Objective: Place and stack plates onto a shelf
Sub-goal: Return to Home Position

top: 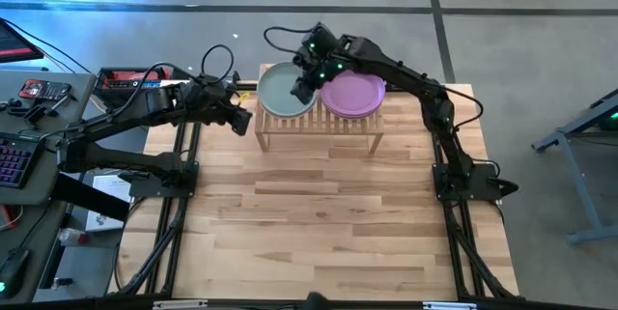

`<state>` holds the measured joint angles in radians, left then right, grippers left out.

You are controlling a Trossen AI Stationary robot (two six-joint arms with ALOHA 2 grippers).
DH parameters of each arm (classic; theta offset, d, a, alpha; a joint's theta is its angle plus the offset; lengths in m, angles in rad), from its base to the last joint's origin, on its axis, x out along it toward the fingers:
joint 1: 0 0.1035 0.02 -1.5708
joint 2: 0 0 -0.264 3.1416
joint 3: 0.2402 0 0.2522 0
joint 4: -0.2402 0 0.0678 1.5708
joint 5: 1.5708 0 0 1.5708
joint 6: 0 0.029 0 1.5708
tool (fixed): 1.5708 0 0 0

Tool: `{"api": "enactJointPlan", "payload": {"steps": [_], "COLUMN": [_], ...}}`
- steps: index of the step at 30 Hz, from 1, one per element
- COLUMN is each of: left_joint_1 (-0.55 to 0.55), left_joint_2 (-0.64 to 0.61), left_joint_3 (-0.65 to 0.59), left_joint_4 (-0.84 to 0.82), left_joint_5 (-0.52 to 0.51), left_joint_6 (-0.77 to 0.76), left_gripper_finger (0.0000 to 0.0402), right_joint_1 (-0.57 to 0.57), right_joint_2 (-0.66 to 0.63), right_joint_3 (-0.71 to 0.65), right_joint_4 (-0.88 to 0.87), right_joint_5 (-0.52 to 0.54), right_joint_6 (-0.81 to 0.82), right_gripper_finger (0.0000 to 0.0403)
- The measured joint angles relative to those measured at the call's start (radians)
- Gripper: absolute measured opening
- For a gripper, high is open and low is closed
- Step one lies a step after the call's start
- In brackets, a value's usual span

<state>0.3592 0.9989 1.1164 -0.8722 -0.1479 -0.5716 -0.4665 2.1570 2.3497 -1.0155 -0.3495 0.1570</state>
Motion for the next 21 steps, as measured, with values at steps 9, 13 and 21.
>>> {"api": "enactJointPlan", "payload": {"steps": [9, 13, 21], "left_joint_1": [-0.06, -0.134, -0.296], "left_joint_2": [-0.017, -0.029, -0.085], "left_joint_3": [-0.001, -0.001, -0.009], "left_joint_4": [0.001, 0.001, 0.011], "left_joint_5": [0.048, 0.01, -0.016], "left_joint_6": [0.027, 0.072, 0.138], "left_gripper_finger": [0.0113, 0.0113, 0.0113], "right_joint_1": [0.088, 0.138, 0.231], "right_joint_2": [-0.108, -0.167, -0.279], "right_joint_3": [0.001, 0.001, 0.002], "right_joint_4": [-0.022, -0.036, -0.032], "right_joint_5": [0.007, 0.032, 0.196], "right_joint_6": [-0.061, -0.061, -0.053], "right_gripper_finger": [0.0092, 0.0092, 0.0092]}}
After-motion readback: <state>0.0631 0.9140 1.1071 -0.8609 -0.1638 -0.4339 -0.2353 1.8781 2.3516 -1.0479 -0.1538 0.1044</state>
